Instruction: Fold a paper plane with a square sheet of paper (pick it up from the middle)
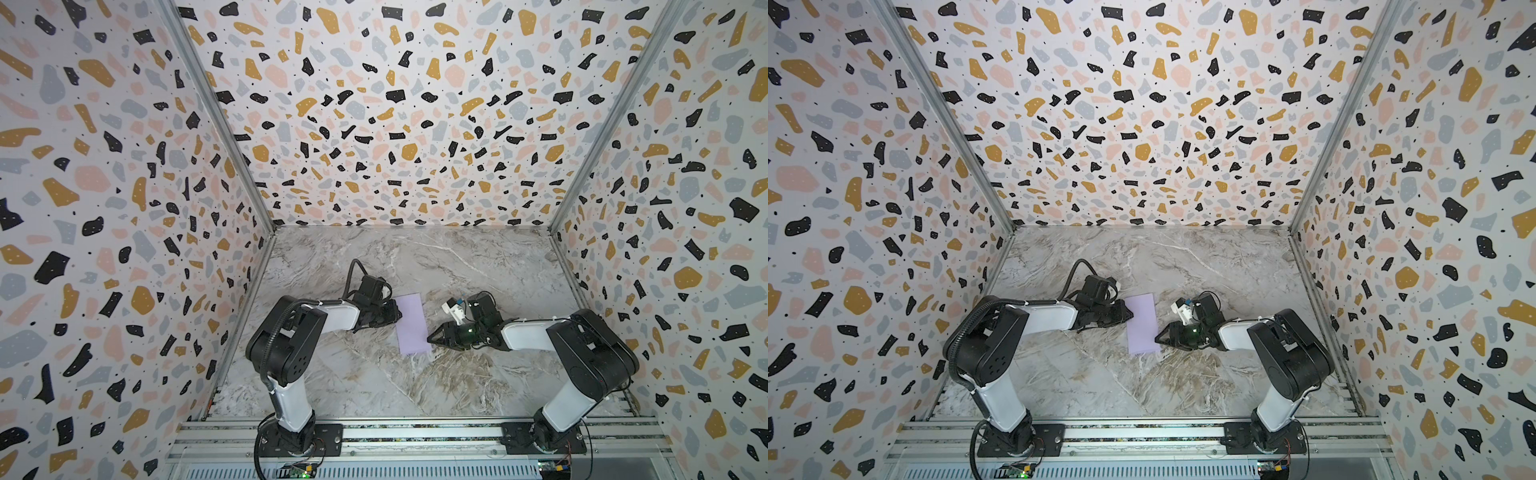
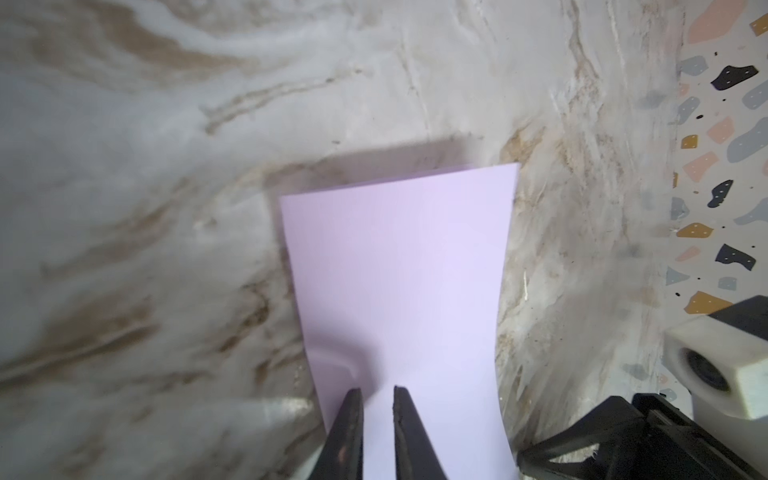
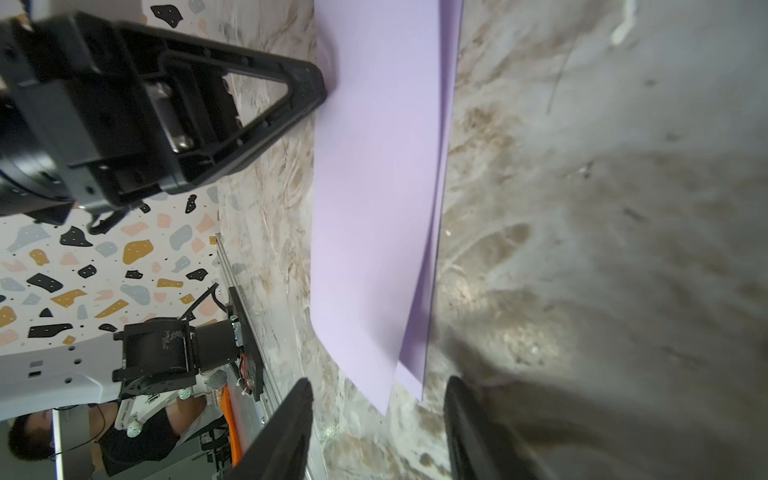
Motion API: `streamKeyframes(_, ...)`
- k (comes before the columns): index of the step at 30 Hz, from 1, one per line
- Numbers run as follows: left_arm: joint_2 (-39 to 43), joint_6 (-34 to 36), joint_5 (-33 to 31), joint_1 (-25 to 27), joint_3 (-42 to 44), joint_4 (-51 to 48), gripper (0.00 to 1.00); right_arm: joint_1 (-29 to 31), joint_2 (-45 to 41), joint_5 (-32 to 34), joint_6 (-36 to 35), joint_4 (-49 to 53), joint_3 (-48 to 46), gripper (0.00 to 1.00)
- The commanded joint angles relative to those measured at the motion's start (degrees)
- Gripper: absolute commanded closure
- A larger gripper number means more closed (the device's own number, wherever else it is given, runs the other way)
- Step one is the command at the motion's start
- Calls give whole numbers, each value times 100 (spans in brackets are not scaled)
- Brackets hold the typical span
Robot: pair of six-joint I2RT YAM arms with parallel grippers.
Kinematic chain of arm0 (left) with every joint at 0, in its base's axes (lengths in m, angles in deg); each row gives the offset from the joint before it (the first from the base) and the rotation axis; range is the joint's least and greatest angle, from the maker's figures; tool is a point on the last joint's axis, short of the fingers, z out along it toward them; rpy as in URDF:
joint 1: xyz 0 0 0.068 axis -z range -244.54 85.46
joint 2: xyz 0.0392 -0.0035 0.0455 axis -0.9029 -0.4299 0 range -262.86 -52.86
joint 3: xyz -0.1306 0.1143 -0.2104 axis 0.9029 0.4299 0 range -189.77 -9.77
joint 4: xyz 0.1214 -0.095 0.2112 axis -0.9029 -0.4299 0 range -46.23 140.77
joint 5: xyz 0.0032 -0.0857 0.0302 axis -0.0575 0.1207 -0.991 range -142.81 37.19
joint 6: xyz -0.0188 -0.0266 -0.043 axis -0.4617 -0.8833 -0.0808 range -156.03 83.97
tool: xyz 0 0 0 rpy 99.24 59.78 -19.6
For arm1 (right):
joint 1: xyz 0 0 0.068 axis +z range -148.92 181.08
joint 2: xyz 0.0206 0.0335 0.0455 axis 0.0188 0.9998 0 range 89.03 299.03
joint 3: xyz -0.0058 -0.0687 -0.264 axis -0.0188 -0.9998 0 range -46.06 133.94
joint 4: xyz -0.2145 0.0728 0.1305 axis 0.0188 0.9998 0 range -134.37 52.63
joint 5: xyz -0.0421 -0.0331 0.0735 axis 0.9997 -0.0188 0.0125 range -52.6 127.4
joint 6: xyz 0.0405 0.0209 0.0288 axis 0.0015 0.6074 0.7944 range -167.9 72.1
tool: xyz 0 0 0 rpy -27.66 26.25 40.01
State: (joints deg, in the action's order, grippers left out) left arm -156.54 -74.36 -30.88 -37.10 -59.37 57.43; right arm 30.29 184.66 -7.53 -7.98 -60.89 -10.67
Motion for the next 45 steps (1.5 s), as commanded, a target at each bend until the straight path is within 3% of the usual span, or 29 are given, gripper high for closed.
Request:
streamKeyframes(1, -87, -84, -90, -11, 177, 173, 84, 1, 43, -254, 203, -202, -22, 49)
streamKeyframes(17, -67, -94, -53, -10, 276, 213, 84, 113, 302, -525, 564, -493, -97, 55)
streamKeyframes(23, -38, -90, -33, -11, 251, 219, 84, 138, 426, -699, 1061, -1155, -235, 60)
streamKeyframes(30, 27, -54, 125, -11, 211, 264, 84, 106, 557, -428, 1197, -1287, -160, 71)
streamKeyframes(38, 252, -4, 555, -10, 399, 721, 78, 74, 623, -118, 888, -754, 12, 94)
streamKeyframes(45, 632, 78, 703, -2, 518, 893, 74, 86, 543, 378, 137, 46, 255, 100)
